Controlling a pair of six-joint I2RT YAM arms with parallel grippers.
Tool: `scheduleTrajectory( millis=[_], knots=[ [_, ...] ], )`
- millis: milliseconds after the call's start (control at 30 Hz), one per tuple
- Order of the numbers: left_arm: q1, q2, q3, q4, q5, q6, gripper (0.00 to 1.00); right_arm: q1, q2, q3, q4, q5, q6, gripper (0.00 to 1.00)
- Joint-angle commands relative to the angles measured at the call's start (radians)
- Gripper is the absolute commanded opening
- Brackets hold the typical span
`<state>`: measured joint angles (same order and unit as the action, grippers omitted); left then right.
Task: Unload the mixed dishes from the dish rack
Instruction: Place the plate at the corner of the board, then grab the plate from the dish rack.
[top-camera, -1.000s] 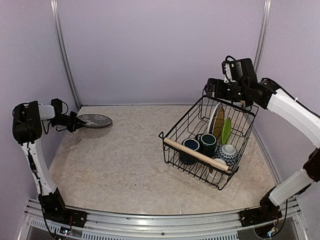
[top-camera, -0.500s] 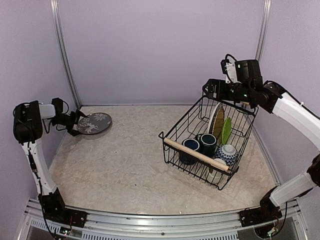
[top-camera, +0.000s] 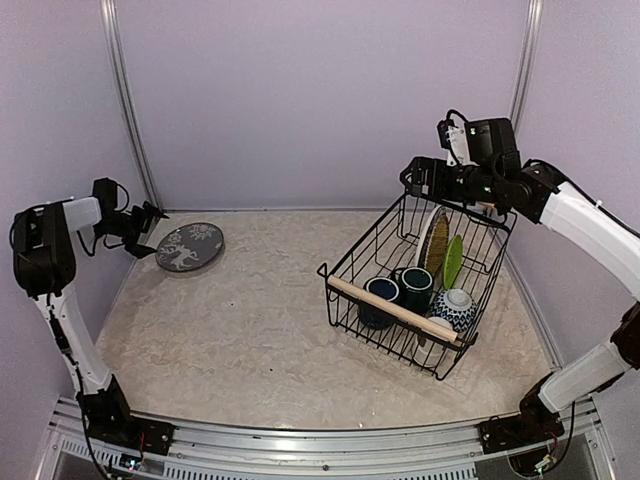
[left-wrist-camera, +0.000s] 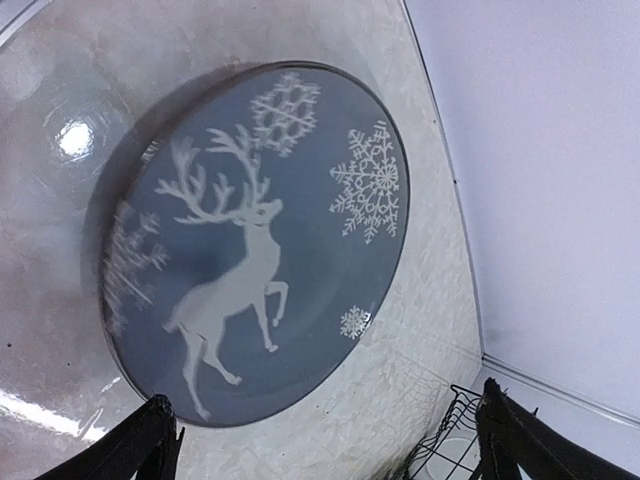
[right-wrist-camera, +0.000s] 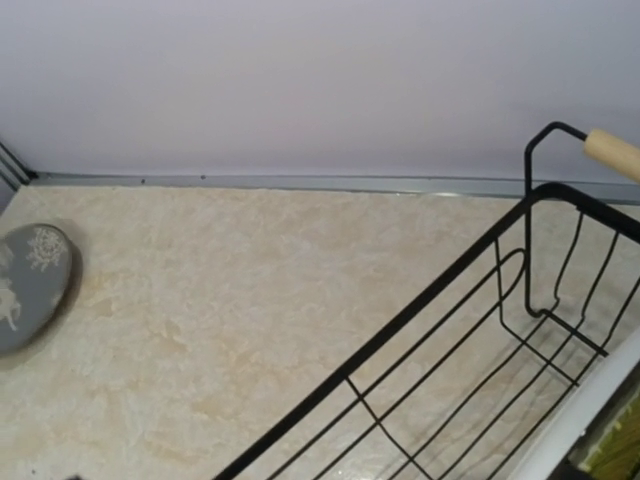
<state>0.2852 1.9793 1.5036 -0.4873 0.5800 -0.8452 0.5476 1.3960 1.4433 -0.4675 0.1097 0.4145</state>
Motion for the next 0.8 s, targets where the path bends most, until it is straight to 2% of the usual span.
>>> scheduleTrajectory(
  millis=[0, 133, 333, 433, 667, 767],
  knots=[
    [0.013, -0.070, -0.012, 0.016, 0.025, -0.031, 0.99, -0.008, 0.007, 0.024, -0.022, 0.027, 0.059, 1.00],
    [0.014, -0.124, -0.040, 0.031, 0.069, -0.038, 0.99, -0.013, -0.009, -0.024, 0.007, 0.089, 0.097, 1.00],
    [0.019, -0.203, -0.068, 0.049, 0.093, -0.034, 0.99, -0.029, 0.021, -0.004, 0.038, -0.007, 0.075, 1.00],
    [0.001, -0.247, -0.071, 0.049, 0.088, 0.008, 0.99, -0.029, 0.056, 0.026, 0.011, 0.012, 0.085, 1.00],
    [-0.102, -0.334, -0.055, 0.058, 0.102, 0.090, 0.99, -0.043, 0.107, 0.022, -0.045, 0.077, 0.146, 1.00],
    [-0.162, -0.373, -0.047, 0.045, 0.061, 0.154, 0.99, -0.066, 0.110, -0.027, -0.018, 0.044, 0.186, 1.00]
  ],
)
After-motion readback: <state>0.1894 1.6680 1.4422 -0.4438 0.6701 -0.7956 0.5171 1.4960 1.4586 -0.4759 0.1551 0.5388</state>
